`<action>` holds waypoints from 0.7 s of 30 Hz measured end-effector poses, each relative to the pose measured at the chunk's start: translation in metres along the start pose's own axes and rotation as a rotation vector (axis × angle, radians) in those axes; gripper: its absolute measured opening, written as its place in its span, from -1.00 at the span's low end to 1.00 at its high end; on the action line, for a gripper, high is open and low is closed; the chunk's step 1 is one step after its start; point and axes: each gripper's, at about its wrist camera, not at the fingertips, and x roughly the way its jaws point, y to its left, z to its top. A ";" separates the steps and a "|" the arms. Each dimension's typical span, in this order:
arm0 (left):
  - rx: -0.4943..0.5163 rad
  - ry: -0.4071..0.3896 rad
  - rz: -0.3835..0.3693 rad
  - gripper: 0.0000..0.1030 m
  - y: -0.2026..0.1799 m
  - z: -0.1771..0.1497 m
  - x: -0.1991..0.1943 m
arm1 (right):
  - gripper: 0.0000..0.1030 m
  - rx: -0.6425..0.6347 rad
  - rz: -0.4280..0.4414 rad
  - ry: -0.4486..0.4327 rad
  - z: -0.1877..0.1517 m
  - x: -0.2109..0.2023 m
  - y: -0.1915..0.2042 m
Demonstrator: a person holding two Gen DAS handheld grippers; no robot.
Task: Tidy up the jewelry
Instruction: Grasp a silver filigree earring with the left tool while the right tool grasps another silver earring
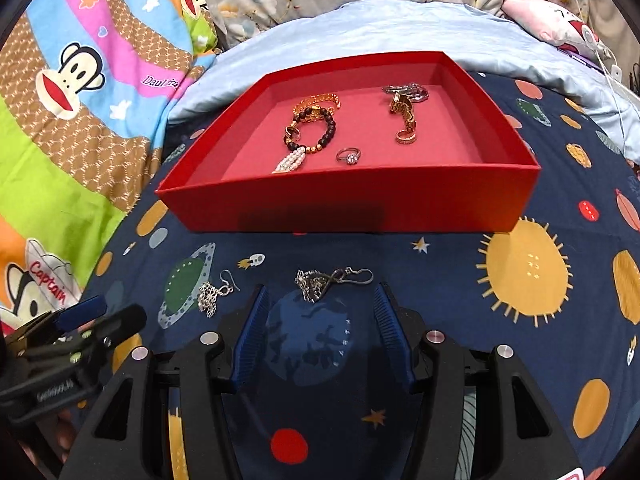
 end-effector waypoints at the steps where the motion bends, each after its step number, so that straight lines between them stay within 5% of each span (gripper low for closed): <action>1: -0.002 0.001 0.000 0.54 0.000 0.000 0.001 | 0.04 0.000 -0.002 0.000 0.002 0.001 0.001; 4: 0.000 0.004 0.003 0.54 0.000 -0.001 0.003 | -0.10 0.001 -0.019 -0.001 0.005 0.005 0.004; 10: 0.009 0.002 0.020 0.53 -0.002 0.001 0.006 | -0.73 -0.020 -0.077 0.004 0.006 0.008 0.008; 21: 0.063 -0.005 -0.007 0.53 -0.036 0.013 0.012 | -0.81 0.064 -0.073 -0.008 -0.004 -0.019 -0.014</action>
